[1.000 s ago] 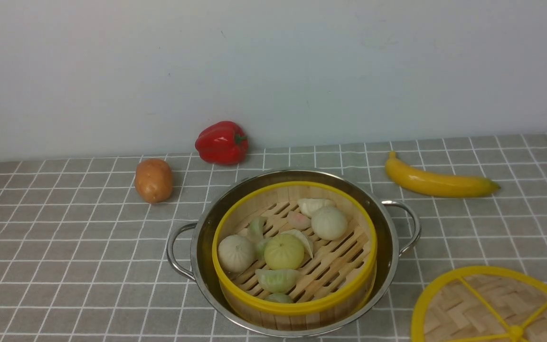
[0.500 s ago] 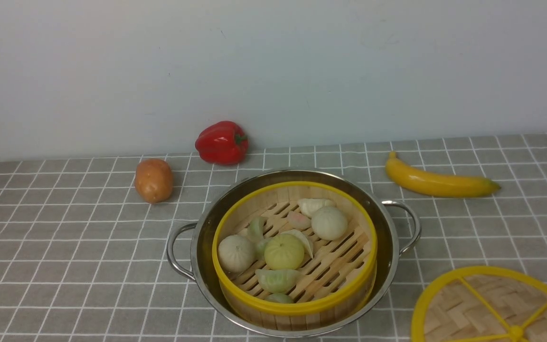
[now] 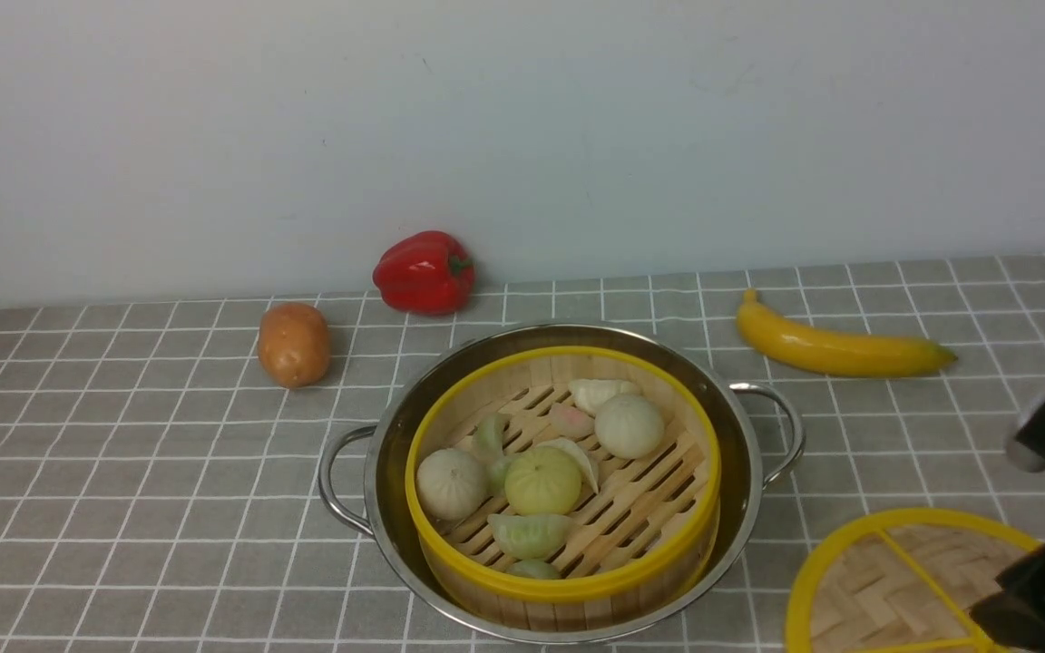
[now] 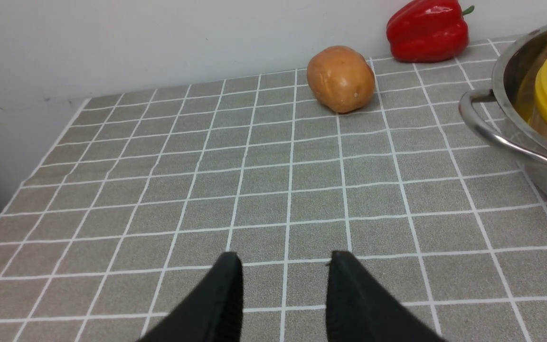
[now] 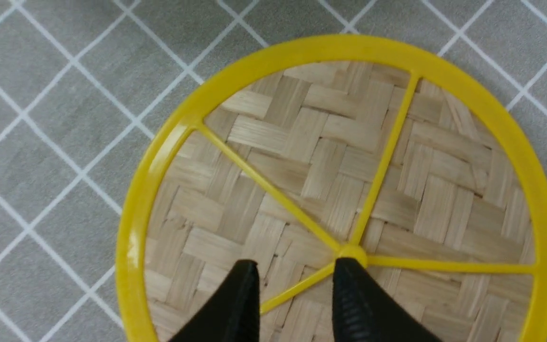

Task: Place the steamer in the pot on the grey tablecloth, and put the lid on the steamer.
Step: 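Move the gripper down to the bamboo steamer lid and grasp its center knob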

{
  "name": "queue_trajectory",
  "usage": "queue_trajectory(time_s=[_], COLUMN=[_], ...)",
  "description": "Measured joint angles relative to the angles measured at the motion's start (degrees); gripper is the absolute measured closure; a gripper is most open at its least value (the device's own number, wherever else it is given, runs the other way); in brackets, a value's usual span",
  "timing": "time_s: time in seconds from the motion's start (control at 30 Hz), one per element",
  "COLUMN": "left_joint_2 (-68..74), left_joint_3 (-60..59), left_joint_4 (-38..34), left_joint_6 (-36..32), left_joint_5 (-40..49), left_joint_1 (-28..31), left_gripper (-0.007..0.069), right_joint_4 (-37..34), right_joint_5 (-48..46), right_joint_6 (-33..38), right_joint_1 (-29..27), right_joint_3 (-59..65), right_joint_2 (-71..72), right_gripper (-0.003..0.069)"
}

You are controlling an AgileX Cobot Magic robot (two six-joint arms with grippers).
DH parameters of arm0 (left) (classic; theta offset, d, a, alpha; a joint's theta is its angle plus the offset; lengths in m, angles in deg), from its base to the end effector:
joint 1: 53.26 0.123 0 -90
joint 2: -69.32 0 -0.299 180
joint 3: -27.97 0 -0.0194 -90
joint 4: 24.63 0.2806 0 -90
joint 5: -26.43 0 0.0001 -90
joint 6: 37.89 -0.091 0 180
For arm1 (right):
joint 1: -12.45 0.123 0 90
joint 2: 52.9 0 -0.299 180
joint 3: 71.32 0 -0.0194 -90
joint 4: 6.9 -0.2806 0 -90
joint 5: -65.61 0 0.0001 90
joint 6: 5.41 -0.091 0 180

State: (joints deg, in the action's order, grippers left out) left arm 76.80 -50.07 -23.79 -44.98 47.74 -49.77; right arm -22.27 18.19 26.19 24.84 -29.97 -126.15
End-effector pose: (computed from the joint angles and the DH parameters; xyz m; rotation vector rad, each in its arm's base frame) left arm 0.0687 0.0047 0.1767 0.0677 1.8657 0.1421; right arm 0.1974 0.0616 0.2257 -0.8461 2.6556 0.2385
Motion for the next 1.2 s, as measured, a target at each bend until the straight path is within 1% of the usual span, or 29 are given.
queue_trajectory(time_s=[0.27, 0.4, 0.53, 0.63, 0.9, 1.2], left_joint_2=[0.0, 0.0, 0.0, 0.0, 0.0, 0.0], left_joint_3=[0.0, 0.0, 0.0, 0.0, 0.0, 0.0], left_joint_4=[0.0, 0.0, 0.0, 0.0, 0.0, 0.0], left_joint_6=[0.0, 0.0, 0.0, 0.0, 0.0, 0.0], left_joint_5=[0.0, 0.0, 0.0, 0.0, 0.0, 0.0], left_joint_1=[0.0, 0.0, 0.0, 0.0, 0.0, 0.0], left_gripper=[0.0382, 0.0382, 0.0382, 0.0382, 0.0382, 0.0382], right_joint_4=[0.7, 2.7, 5.8, 6.5, 6.5, 6.5], right_joint_5=[4.7, 5.6, 7.6, 8.4, 8.9, 7.3], right_joint_6=[-2.8, -5.2, -8.4, -9.0, -9.7, -11.3], right_joint_1=[0.1, 0.1, 0.1, 0.1, 0.1, 0.1], right_joint_3=[0.0, -0.3, -0.4, -0.4, -0.4, -0.4], right_joint_2=[-11.3, -14.3, -15.3, -15.5, -15.5, -15.5], right_gripper=[0.0416, 0.0416, 0.0416, 0.0416, 0.0416, 0.0416])
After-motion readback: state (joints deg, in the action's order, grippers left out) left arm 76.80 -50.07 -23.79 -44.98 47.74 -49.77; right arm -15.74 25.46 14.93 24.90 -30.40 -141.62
